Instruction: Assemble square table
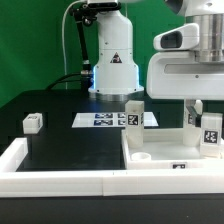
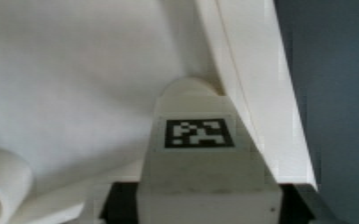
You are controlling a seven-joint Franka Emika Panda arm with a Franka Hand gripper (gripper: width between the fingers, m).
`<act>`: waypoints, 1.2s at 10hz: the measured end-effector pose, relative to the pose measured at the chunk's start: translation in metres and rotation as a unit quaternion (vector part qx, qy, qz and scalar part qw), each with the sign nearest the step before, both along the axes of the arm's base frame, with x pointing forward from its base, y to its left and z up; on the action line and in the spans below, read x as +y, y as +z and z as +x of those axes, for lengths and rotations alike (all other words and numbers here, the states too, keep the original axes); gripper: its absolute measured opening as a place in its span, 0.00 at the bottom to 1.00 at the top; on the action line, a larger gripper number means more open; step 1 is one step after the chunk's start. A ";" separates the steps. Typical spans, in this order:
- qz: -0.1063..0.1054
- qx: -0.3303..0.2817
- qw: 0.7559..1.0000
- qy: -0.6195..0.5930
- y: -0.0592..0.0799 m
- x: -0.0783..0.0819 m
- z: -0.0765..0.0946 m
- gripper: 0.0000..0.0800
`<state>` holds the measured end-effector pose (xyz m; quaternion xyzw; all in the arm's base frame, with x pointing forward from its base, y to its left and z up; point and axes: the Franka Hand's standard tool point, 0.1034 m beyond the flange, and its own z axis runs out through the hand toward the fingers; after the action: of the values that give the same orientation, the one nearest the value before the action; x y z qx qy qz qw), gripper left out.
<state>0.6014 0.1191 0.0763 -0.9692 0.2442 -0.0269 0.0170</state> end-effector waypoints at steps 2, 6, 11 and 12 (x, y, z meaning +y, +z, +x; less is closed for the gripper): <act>0.005 0.002 0.996 -0.094 0.000 0.000 0.000 0.36; 0.016 0.008 0.963 -0.269 -0.001 0.000 -0.001 0.36; 0.028 0.014 0.902 -0.431 -0.001 0.002 -0.002 0.36; 0.029 0.014 0.899 -0.437 -0.001 0.002 -0.002 0.36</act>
Offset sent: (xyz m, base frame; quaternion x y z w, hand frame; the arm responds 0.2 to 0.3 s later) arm -0.0098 -0.0014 -0.0052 -0.0153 -0.0092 0.2001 0.9796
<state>0.5993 0.1211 0.0751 -0.7644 0.6440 -0.0106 0.0280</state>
